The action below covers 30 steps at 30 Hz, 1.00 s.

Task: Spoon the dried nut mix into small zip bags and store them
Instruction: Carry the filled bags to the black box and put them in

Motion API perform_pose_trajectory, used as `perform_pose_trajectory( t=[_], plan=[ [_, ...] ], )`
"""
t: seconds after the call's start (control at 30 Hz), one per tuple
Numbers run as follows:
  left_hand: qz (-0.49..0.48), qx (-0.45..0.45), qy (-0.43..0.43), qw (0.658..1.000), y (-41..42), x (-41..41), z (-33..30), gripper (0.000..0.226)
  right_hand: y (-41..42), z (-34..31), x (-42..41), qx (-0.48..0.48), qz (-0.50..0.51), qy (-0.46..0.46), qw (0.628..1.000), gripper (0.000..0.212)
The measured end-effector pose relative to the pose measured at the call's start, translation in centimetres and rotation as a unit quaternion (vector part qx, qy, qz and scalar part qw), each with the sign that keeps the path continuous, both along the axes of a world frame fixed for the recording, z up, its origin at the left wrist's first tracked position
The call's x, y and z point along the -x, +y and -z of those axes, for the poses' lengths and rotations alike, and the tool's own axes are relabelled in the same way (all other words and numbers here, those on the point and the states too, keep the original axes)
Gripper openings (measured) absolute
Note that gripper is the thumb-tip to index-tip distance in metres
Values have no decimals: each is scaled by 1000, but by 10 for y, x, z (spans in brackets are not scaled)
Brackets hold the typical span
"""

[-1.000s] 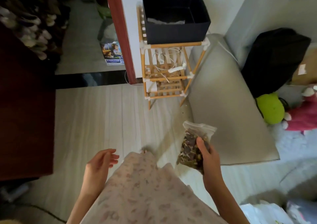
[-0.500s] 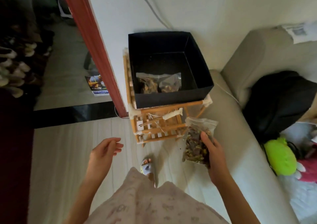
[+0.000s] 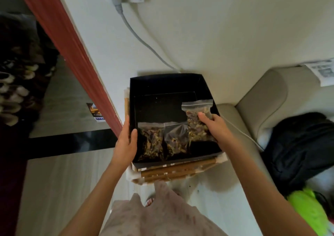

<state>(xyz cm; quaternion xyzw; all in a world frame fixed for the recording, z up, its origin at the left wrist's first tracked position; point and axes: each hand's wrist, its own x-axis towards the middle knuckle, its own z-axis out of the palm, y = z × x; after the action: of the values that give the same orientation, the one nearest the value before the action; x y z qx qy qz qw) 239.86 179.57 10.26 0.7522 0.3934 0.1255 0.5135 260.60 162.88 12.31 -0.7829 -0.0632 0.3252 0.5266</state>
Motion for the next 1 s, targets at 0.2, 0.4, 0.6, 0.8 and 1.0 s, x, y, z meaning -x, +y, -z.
perform_pose_trajectory(
  t=[0.2,0.4,0.6,0.8,1.0],
  plan=[
    [-60,-21,-7,998,0,-11,16,49,21,41,-26,125,-49,36,990,50],
    [-93,-19,-31,995,-1,-14,24,46,15,51,-33,196,-58,88,975,53],
    [-93,-9,-36,995,0,-14,24,46,15,49,-25,214,-78,68,971,41],
    [-101,-17,-20,995,-3,-10,25,46,21,45,-4,385,-205,-82,896,52],
    [-97,-19,-43,994,-2,-12,19,46,13,16,1,423,-260,-122,859,36]
  ],
)
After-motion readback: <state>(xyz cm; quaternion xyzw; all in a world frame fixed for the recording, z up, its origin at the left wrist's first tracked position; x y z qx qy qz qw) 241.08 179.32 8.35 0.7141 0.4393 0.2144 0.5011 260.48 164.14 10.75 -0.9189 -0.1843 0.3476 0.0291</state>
